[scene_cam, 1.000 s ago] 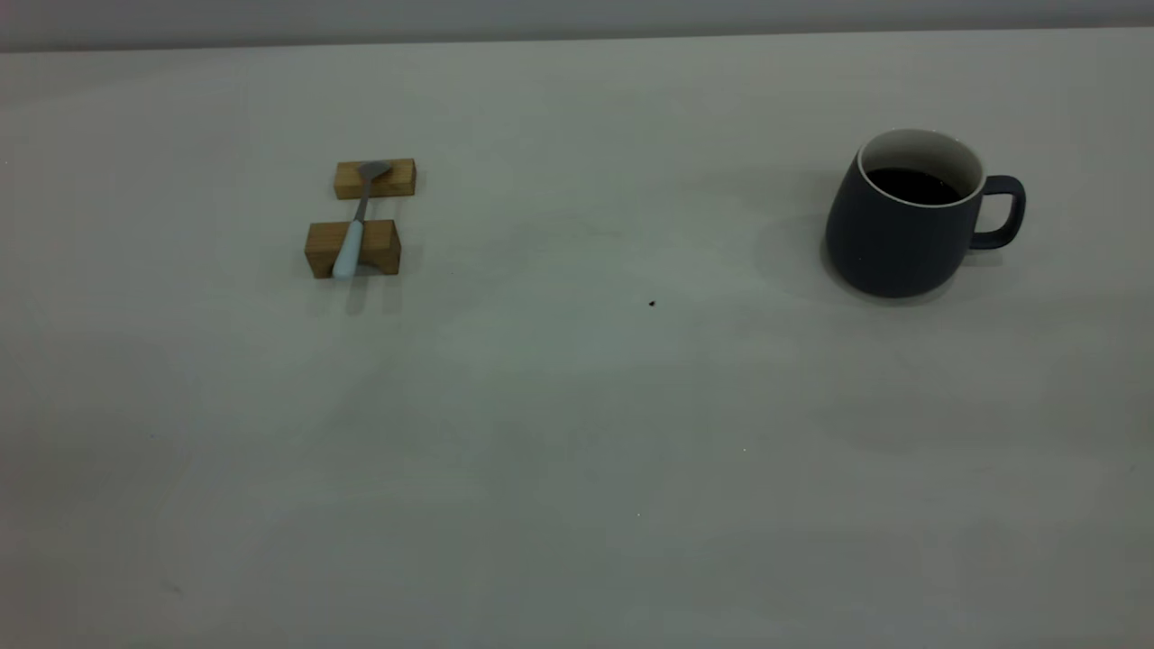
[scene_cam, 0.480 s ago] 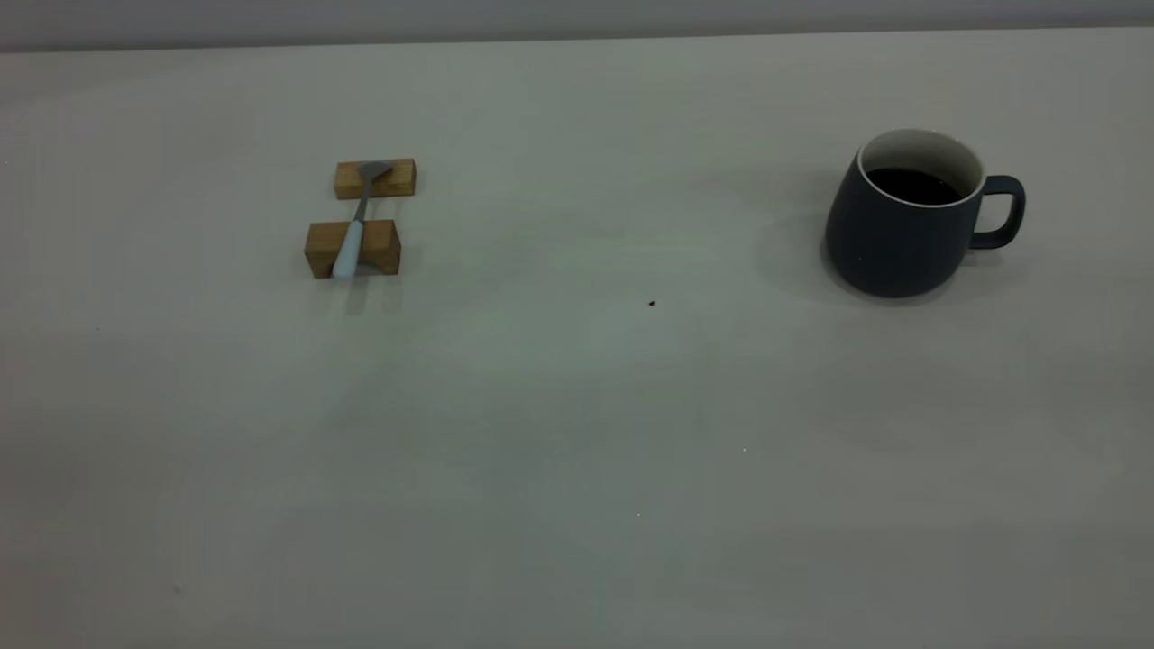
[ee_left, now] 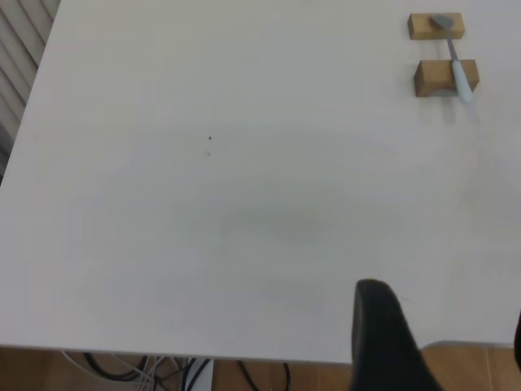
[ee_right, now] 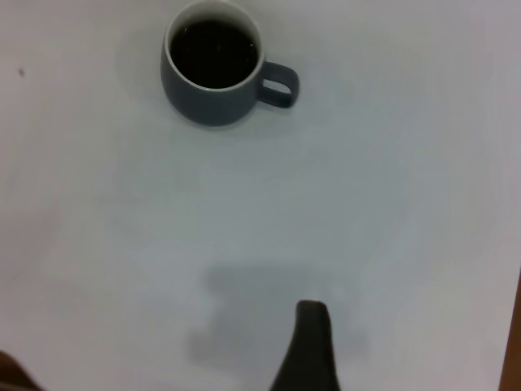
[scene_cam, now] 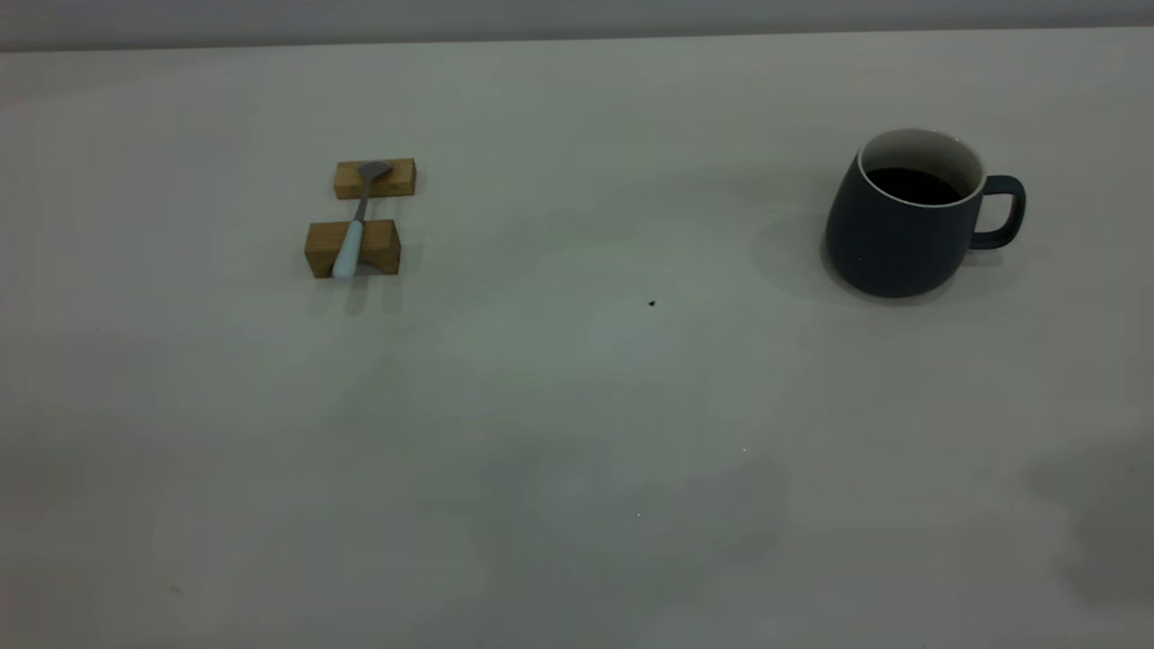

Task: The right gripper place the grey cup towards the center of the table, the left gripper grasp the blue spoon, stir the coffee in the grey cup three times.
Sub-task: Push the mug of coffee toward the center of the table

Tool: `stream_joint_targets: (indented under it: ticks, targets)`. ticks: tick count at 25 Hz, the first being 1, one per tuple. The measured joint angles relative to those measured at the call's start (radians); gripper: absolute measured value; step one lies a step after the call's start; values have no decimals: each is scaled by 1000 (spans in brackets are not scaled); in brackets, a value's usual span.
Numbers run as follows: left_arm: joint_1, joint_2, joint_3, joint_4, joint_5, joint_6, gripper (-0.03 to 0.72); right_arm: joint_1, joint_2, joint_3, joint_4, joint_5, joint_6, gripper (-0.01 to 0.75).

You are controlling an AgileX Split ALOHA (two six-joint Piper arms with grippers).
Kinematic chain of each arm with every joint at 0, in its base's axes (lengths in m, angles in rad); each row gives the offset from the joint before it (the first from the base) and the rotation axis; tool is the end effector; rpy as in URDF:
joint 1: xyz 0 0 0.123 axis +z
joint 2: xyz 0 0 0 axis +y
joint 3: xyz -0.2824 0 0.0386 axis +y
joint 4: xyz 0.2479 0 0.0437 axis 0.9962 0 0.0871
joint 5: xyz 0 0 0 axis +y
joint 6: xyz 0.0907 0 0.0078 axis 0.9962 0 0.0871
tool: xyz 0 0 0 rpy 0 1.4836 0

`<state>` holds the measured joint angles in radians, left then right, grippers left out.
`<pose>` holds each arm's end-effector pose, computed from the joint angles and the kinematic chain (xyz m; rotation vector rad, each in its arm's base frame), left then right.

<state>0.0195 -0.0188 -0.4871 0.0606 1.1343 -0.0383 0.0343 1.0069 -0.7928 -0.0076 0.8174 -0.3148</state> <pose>-0.0096 0.0048 0.2678 -0.0667 2.1099 0.0621 0.1864 0.0059 0.2985 -0.4418 2.4804 -0.1231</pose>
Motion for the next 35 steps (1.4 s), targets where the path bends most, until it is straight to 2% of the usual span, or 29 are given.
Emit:
stream_joint_targets:
  ticks: [7, 20, 35]
  targets:
    - [0, 0, 0, 0, 0, 0, 463, 0, 411, -101, 79, -149, -348, 724]
    - [0, 0, 0, 0, 0, 0, 463, 0, 986, -369, 155, -213, -811, 694]
    - [0, 0, 0, 0, 0, 0, 463, 0, 1229, -566, 107, -231, -1039, 677]
